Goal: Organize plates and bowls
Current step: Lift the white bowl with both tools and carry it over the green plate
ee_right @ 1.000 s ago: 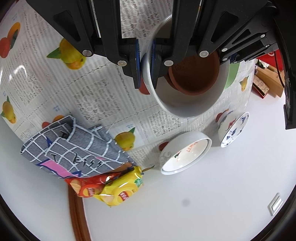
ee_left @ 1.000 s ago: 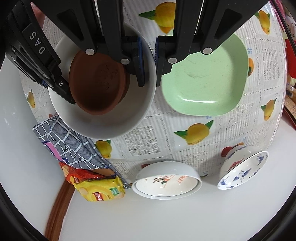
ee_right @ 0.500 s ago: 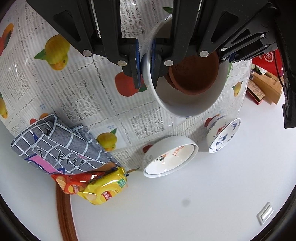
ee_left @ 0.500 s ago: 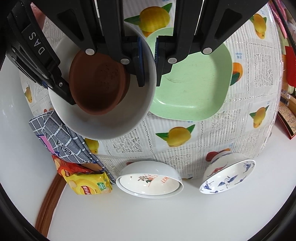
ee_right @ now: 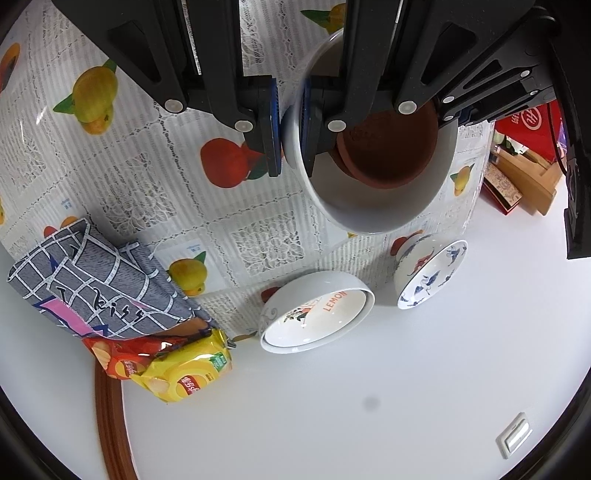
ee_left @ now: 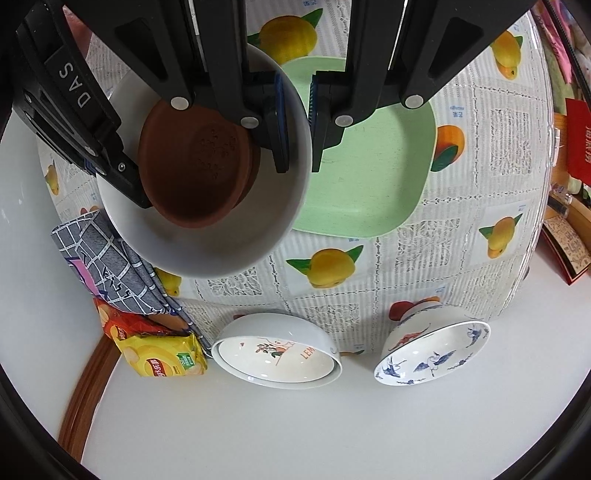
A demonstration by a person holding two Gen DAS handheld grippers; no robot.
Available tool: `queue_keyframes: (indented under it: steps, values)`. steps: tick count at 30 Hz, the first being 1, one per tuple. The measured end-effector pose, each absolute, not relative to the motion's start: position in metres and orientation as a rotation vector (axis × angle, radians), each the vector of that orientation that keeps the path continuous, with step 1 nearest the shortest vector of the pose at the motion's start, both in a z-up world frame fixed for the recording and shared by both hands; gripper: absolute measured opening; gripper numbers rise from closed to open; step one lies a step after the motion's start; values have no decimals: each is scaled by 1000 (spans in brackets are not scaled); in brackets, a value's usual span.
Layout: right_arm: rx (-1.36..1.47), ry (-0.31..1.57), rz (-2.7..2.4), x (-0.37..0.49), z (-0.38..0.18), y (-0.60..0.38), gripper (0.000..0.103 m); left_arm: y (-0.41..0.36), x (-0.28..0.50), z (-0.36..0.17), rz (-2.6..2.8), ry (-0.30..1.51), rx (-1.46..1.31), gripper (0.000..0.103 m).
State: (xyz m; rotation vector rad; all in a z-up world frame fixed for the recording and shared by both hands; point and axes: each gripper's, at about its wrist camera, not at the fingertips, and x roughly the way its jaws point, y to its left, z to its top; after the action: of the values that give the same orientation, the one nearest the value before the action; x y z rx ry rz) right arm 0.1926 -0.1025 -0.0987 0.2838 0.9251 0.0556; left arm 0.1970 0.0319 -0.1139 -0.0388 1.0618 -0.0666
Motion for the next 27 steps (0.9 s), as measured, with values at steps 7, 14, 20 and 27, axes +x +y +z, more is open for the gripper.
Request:
queue_keyframes:
  steps: [7, 14, 20, 27]
  values:
    - [283, 925, 74, 195, -100, -94, 10, 40, 196, -113, -49, 1062, -43, 10]
    - [277, 931, 92, 197, -104, -84, 10, 51, 196, -116, -33, 1068, -52, 10]
    - [279, 933, 107, 199, -106, -77, 10, 59, 196, -116, -19, 1068, -57, 10]
    - [296, 931, 131, 202, -109, -67, 10, 69, 197, -115, 3, 1066, -57, 10]
